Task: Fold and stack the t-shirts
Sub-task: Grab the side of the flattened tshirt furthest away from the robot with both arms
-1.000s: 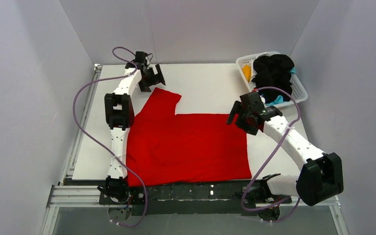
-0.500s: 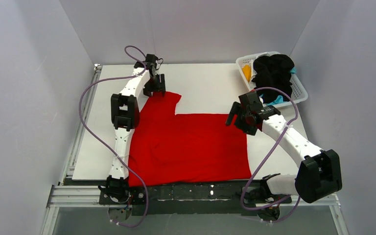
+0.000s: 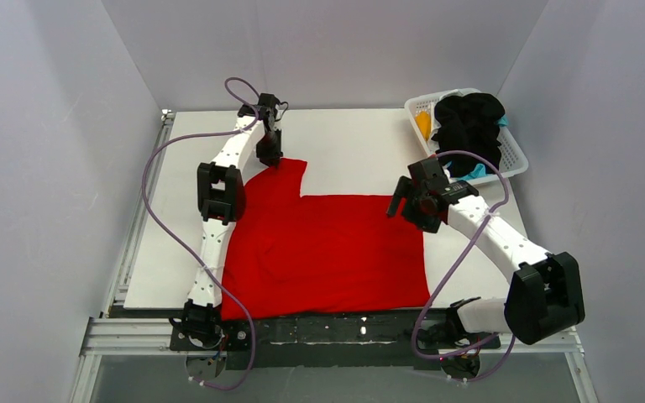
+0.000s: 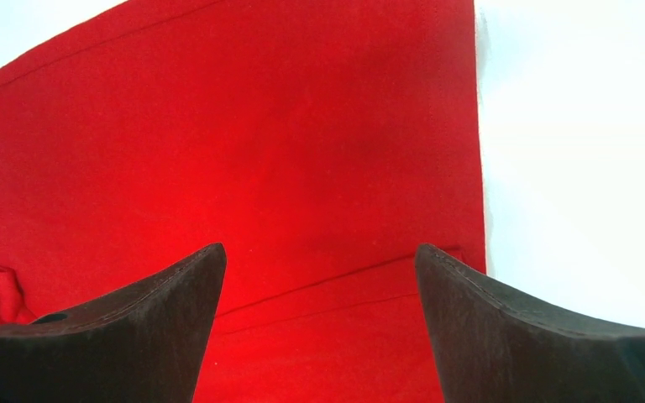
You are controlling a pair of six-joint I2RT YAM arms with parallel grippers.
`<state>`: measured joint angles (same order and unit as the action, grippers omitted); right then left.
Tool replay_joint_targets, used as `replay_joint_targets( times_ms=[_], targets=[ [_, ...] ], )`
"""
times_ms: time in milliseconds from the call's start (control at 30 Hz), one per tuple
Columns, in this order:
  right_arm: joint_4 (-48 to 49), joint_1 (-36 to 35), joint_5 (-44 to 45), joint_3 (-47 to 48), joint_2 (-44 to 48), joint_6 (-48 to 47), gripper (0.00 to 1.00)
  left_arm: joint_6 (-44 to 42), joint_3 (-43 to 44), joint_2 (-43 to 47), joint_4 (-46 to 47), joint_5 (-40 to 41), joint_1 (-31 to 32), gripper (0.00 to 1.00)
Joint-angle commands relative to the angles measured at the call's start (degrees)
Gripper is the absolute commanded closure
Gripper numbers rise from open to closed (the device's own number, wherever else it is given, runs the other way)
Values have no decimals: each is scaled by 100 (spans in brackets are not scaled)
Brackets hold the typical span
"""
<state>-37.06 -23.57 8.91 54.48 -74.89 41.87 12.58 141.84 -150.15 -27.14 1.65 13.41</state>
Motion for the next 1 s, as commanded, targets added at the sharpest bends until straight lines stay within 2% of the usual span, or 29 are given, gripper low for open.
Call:
replay_joint_targets(
  times_ms=[0,33,267,400,633,767,967],
  targets=[
    [35,74,200,246,-143,-60,9,-237,-122,-376,-589,93,-27,94],
    [-8,129,259,347,-210,-51,10,-229,-122,-371,-543,95,-24,100],
    [-300,528,740,1738,-1428,-53,16,-317,-184,-268,-345,-64,-25,100],
    [-490,685,1510,2534,-2413,61,20,-283,-384,-116,-204,-377,-26,100],
    [-835,732,2162,3761,-3740,-68,24,-314,-1065,328,36,-476,-25,100],
    [-1080,731,2330,3969,-4180,-9,25,-263,-1092,408,-31,-512,-23,100],
    [-955,715,2283,3459,-4125,126,27,-367,-1552,673,99,-448,-25,100]
  ],
)
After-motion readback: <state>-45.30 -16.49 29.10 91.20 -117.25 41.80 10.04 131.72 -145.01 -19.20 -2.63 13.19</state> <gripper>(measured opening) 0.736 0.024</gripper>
